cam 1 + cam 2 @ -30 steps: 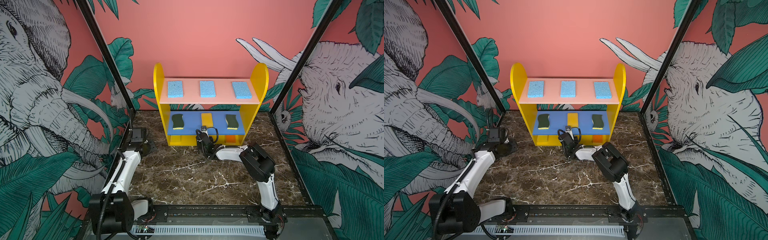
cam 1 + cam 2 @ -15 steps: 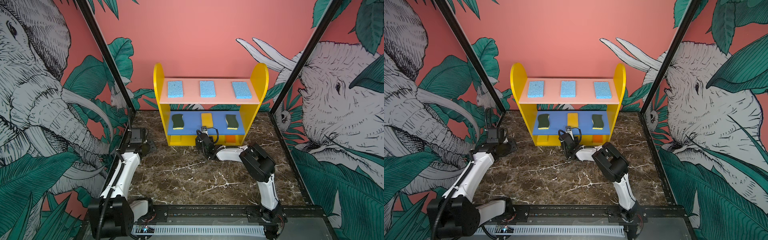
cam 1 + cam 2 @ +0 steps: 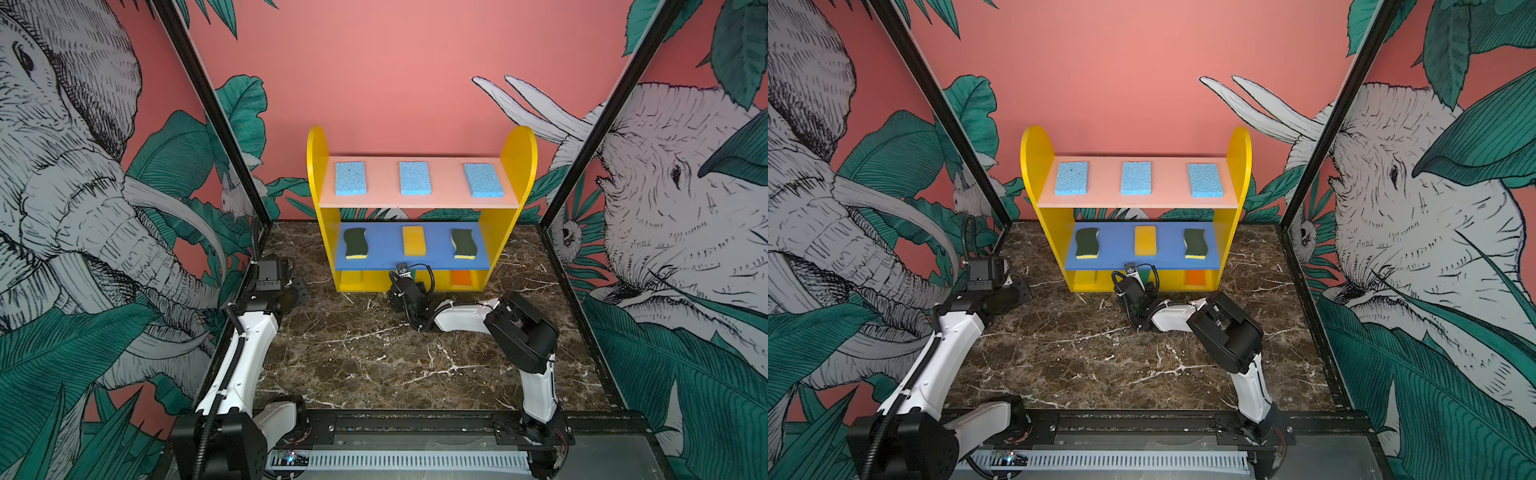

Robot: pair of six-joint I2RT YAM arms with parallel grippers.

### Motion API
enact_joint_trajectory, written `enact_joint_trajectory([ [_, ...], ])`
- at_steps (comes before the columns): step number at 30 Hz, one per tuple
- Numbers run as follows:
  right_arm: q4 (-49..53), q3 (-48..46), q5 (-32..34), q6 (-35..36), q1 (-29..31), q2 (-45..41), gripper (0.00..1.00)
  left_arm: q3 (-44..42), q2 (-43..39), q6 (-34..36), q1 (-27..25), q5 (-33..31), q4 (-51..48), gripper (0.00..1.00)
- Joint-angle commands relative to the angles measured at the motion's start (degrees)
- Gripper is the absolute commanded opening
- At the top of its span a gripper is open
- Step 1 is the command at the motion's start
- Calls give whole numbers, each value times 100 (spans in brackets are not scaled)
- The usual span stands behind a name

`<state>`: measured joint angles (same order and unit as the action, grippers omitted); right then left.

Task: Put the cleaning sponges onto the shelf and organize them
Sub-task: 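Push the green sponge into the bottom shelf compartment with the right gripper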

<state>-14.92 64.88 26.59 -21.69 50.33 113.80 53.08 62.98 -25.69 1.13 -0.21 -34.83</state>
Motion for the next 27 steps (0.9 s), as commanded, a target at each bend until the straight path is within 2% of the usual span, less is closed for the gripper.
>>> enact_joint_trajectory([
  [1, -53, -320, 121, 79, 65, -417, 67, -96, -177, -10, 27, 82, -200, 30],
  [3, -309, -613, 50, 160, 65, -558, 51, -96, -205, -12, 22, 117, -221, 30],
  [5, -832, -982, -20, 251, 44, -679, 42, -106, -230, -21, 20, 131, -229, 30],
  [8, -1567, -1310, -121, 156, -47, -712, 37, -172, -260, -52, 28, 153, -202, 30],
  [11, -2081, -1339, -490, -56, -162, -481, 29, -243, -252, -109, 18, 194, -131, 30],
  [16, -2702, -1186, -779, -287, -222, -3, 28, -320, -231, -85, 28, 258, -6, 29],
  [20, -2477, -917, -965, -450, -295, 185, 28, -414, -216, -85, 24, 277, 119, 29],
  [27, -2376, -809, -752, -511, -312, 263, 29, -469, -115, -132, 27, 412, 306, 29],
])
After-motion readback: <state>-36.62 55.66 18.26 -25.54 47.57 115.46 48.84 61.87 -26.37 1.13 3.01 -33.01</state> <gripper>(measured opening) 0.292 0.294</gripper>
